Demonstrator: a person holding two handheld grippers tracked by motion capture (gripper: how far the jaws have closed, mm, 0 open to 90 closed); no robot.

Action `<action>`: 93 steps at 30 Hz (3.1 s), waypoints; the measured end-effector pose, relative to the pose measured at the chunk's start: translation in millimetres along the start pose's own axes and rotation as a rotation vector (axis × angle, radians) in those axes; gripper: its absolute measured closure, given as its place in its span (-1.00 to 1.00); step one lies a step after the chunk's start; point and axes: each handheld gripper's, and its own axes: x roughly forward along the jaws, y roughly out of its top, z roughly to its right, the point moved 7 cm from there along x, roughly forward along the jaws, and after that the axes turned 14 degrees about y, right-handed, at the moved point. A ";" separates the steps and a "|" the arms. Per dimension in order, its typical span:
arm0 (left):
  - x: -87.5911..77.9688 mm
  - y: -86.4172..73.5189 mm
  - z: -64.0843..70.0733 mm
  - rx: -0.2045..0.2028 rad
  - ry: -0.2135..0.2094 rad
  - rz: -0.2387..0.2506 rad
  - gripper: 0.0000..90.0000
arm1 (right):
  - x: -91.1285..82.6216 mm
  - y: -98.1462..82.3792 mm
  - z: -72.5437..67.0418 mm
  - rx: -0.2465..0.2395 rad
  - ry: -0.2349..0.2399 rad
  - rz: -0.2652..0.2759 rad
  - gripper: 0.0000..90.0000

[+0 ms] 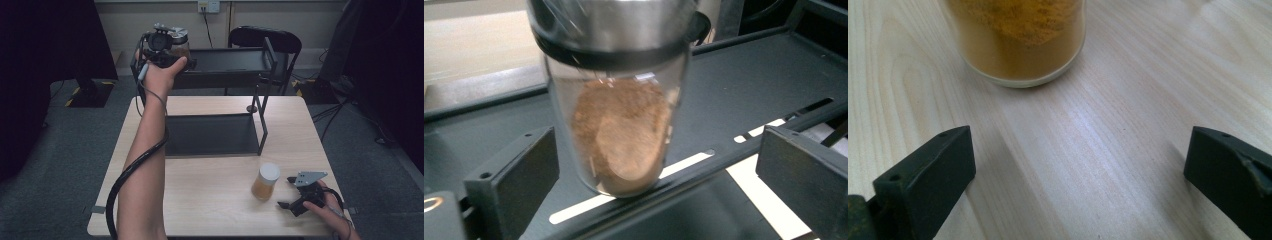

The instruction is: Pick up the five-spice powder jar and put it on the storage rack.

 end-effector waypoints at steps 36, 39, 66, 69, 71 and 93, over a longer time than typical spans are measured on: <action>6.2 -87.8 12.8 -0.003 -0.031 0.045 -0.95 | 0.1 -0.1 0.0 -0.001 0.000 0.001 -1.00; 11.7 -94.1 12.9 0.005 -0.028 0.038 -0.94 | 0.1 -0.1 0.0 0.000 0.000 0.001 -1.00; 35.6 -127.7 15.6 0.021 -0.060 0.033 -0.94 | 0.1 -0.2 -0.1 0.000 0.000 0.002 -1.00; 34.8 -130.3 16.0 0.022 -0.060 0.049 -0.94 | 0.1 -0.2 -0.1 0.000 0.000 0.002 -1.00; 34.2 -133.0 16.2 0.025 -0.066 0.056 -0.94 | 0.1 -0.2 -0.1 0.000 -0.001 0.002 -1.00; 46.0 -167.1 15.8 0.013 -0.089 0.024 -0.95 | 0.1 -0.3 0.0 -0.001 0.000 0.002 -1.00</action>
